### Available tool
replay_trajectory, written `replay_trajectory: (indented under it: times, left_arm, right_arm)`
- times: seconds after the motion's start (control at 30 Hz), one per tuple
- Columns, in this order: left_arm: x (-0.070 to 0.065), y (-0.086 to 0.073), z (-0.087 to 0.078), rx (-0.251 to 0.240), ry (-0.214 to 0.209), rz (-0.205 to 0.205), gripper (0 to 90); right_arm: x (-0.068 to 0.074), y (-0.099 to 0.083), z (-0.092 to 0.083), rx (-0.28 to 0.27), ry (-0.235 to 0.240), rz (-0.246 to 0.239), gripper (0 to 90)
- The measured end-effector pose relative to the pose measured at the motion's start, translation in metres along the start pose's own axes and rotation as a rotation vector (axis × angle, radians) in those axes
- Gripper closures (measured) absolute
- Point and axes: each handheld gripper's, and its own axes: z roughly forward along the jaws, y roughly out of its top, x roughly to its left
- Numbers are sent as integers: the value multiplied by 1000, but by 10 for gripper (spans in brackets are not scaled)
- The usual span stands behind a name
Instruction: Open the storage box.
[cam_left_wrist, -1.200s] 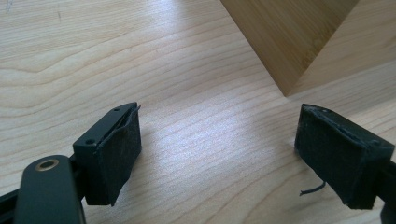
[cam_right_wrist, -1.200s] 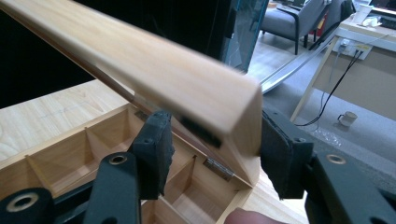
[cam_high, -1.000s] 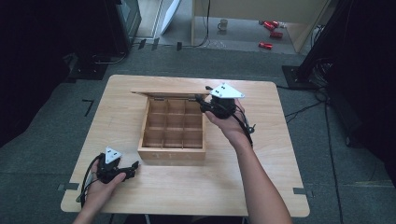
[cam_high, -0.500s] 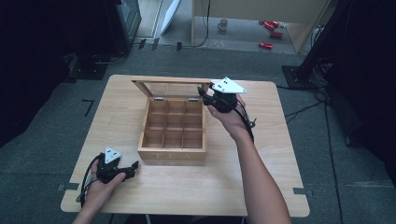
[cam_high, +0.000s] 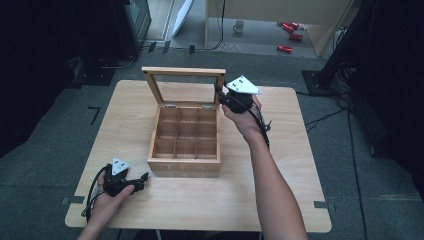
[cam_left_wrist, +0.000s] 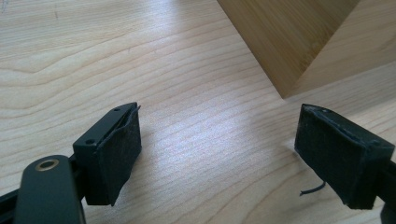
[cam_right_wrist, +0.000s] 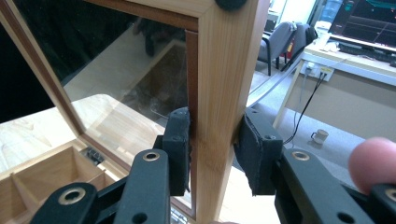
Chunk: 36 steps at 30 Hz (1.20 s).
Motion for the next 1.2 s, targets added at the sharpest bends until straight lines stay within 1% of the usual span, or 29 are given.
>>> replay_trajectory:
  times: [0.17, 0.27, 0.4, 0.6, 0.77, 0.87, 1.03, 1.2]
  left_arm:
    - [0, 0, 0, -1, -3, -3, 153]
    - [0, 0, 0, 2, 2, 3, 154]
    - [-2, 0, 1, 6, 13, 12, 154]
    - [-1, 0, 0, 4, 5, 6, 154]
    - [-1, 0, 0, 6, 7, 9, 153]
    - [-2, 0, 0, 8, 13, 18, 153]
    - [-2, 0, 1, 9, 14, 19, 153]
    - [-3, 0, 1, 14, 21, 27, 153]
  right_arm:
    - [-4, 3, 7, 4, -8, 39, 669]
    - [-7, 5, 12, 4, -10, 64, 668]
    - [-10, 8, 19, 15, -24, 100, 668]
    - [-14, 12, 31, 28, -50, 149, 667]
    - [-18, 15, 42, 43, -69, 189, 667]
    - [-20, 16, 47, 50, -78, 203, 667]
    - [-24, 18, 57, 66, -94, 224, 667]
    - [-27, 17, 64, 66, -98, 248, 668]
